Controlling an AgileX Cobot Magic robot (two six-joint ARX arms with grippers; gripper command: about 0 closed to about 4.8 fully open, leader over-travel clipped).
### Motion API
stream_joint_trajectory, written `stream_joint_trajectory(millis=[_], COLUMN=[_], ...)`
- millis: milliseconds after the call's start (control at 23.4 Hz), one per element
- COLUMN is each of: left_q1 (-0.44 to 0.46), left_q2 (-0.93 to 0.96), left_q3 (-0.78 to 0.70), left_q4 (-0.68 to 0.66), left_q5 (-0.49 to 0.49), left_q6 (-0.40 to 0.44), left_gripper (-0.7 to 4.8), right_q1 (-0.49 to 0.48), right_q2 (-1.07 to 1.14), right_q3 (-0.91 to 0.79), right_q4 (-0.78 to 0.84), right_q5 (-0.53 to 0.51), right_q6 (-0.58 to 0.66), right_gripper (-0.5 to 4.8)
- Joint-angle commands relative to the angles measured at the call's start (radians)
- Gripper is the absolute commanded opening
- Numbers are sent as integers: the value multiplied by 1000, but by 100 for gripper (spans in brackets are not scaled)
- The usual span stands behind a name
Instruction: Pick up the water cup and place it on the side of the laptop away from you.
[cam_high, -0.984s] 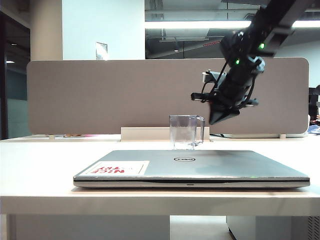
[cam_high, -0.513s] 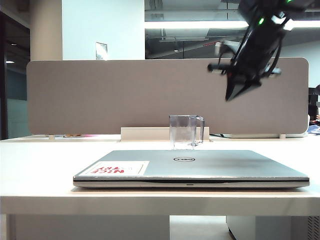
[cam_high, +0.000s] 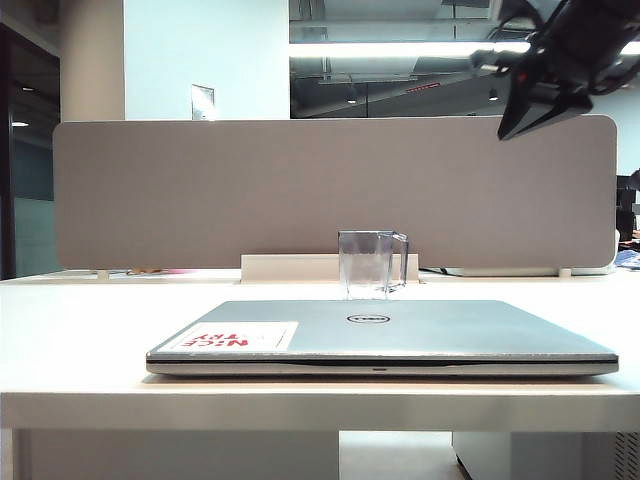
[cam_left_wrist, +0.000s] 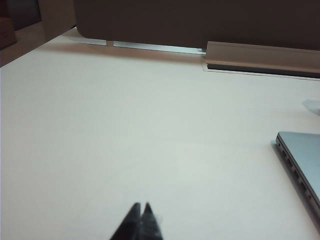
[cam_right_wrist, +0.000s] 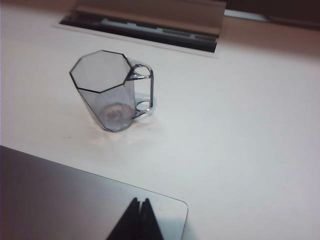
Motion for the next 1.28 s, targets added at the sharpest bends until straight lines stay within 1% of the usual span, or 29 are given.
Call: stream_joint_trajectory(millis=[43,171,342,428,599,727,941,1026,1155,1283], left_q1=[-1,-1,-1,-1,-1,-1,-1,-1,-1,-1], left_q2=[1,1,1,1,1,1,1,1,1,1], left_q3=[4,4,4,4,4,4,4,4,4,4], left_q4=[13,13,13,13,13,12,12,12,12,12], left_q5=[3,3,0,0,0,0,0,0,0,0], left_q6=[0,0,0,1,1,1,0,0,1,0], left_gripper=[-5,-5,-5,-5,-5,-5,-5,-5,-5,-5], right_q1=[2,2,2,2,2,2,0,-27,-93,-150], right_q2=[-111,-208,-335,-440,-550,-682,-874,-923,-980,-1051], right_q3=[-110,-208,-315,-401,-503,-627,-760,-794,-843,-889], right_q4=[90,132,138,143,167,167,153,152,152,152], right_q5=[10,34,82,116,122,187,188,172,105,58], right_q6=[40,44,60,110,130,178,176,177,191,207], right_gripper=[-7,-7,-7,-7,-7,-7,-7,-7,-7,-7])
